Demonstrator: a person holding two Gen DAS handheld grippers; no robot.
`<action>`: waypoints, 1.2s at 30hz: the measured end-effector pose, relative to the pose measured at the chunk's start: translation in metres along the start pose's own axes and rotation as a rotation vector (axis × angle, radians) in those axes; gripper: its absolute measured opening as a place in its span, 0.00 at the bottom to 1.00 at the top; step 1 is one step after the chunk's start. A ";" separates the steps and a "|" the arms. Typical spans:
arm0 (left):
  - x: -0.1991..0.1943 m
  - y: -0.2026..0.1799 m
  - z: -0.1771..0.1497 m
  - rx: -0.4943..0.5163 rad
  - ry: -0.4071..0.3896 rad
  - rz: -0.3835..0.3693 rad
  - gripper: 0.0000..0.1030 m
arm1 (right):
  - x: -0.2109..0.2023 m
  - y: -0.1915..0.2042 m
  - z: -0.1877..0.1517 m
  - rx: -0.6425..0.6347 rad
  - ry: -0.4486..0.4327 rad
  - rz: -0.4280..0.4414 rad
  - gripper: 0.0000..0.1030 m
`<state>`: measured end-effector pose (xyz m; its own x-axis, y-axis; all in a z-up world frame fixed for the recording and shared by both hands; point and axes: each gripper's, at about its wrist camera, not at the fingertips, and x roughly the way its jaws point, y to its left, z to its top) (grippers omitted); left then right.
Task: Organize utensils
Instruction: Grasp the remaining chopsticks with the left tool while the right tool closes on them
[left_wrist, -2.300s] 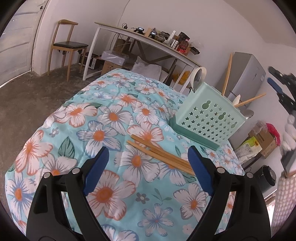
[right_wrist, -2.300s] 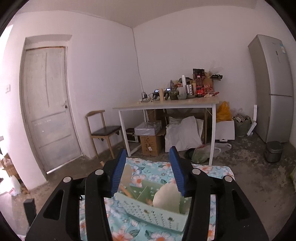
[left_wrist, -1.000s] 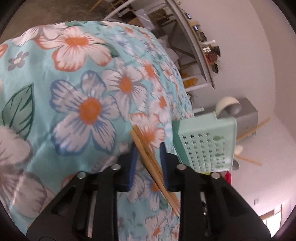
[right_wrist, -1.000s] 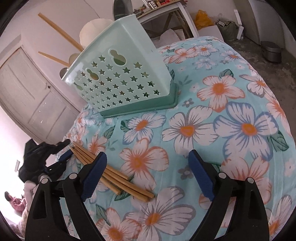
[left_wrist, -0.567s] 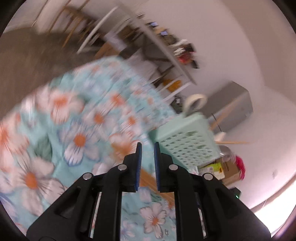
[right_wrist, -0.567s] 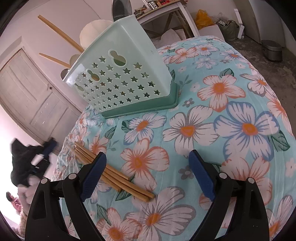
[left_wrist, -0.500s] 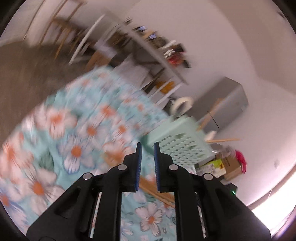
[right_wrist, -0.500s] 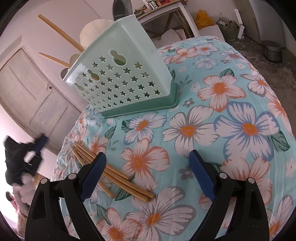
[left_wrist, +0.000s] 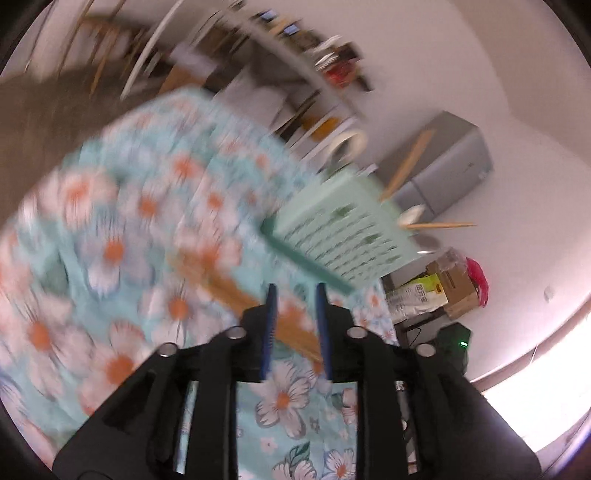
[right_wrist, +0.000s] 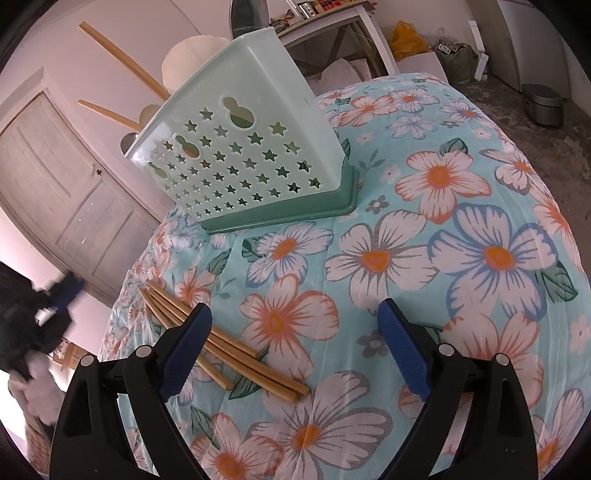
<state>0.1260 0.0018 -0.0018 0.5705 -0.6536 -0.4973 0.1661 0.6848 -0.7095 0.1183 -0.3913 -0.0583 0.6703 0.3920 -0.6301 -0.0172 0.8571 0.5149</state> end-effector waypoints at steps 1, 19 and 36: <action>0.007 0.010 -0.002 -0.055 0.018 0.003 0.27 | 0.000 0.000 0.000 0.001 -0.001 0.001 0.86; 0.054 0.084 -0.004 -0.564 0.054 -0.007 0.24 | -0.002 -0.003 -0.001 0.013 -0.008 0.022 0.87; 0.037 0.083 -0.025 -0.477 0.050 0.001 0.12 | 0.001 -0.002 -0.001 0.010 -0.008 0.032 0.91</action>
<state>0.1412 0.0262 -0.0914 0.5295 -0.6757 -0.5128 -0.2289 0.4683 -0.8534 0.1184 -0.3921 -0.0599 0.6754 0.4166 -0.6085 -0.0315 0.8407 0.5406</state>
